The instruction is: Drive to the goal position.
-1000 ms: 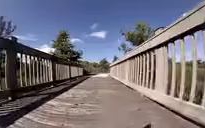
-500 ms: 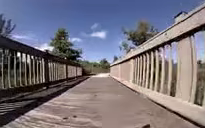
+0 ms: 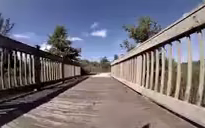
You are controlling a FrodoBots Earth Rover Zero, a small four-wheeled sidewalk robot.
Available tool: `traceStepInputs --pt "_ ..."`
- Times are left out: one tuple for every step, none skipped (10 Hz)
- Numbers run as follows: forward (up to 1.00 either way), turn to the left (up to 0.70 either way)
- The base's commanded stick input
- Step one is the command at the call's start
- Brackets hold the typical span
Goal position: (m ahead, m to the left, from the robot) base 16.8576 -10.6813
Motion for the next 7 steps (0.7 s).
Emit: traceStepInputs --pt "0.85 0.00" --pt "0.85 0.00" --pt "0.85 0.00" --pt "0.85 0.00" --pt "0.85 0.00" --pt "0.85 0.00" --pt "0.85 0.00"
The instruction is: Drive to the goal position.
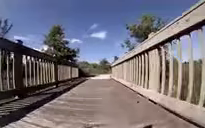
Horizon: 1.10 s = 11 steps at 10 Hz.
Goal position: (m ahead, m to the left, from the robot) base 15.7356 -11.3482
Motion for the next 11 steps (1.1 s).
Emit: traceStepInputs --pt "0.85 0.00" --pt "0.85 0.00" --pt "0.85 0.00" --pt "0.85 0.00" --pt "0.85 0.00" --pt "0.85 0.00" --pt "0.85 0.00" --pt "0.85 0.00" --pt "0.85 0.00" --pt "0.85 0.00" --pt "0.85 0.00"
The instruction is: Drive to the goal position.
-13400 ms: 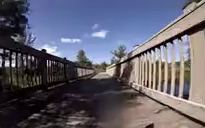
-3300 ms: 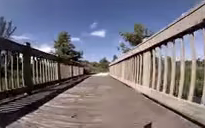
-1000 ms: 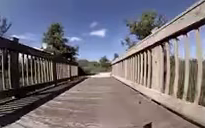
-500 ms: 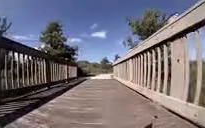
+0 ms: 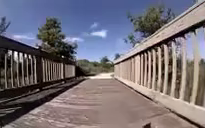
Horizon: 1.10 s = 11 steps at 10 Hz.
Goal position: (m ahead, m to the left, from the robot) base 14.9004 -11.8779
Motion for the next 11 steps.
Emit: traceStepInputs --pt "0.85 0.00" --pt "0.85 0.00" --pt "0.85 0.00" --pt "0.85 0.00" --pt "0.85 0.00" --pt "0.85 0.00" --pt "0.85 0.00" --pt "0.85 0.00" --pt "0.85 0.00" --pt "0.85 0.00" --pt "0.85 0.00"
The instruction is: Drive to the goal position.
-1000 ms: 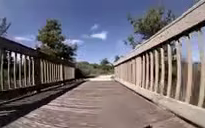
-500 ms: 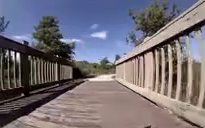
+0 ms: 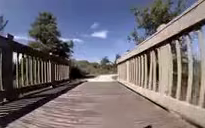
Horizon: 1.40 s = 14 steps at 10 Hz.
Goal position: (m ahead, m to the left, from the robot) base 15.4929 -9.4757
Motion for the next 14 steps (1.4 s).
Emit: traceStepInputs --pt "0.85 0.00" --pt "0.85 0.00" --pt "0.85 0.00" --pt "0.85 0.00" --pt "0.85 0.00" --pt "0.85 0.00" --pt "0.85 0.00" --pt "0.85 0.00" --pt "0.85 0.00" --pt "0.85 0.00" --pt "0.85 0.00" --pt "0.85 0.00" --pt "0.85 0.00" --pt "0.85 0.00"
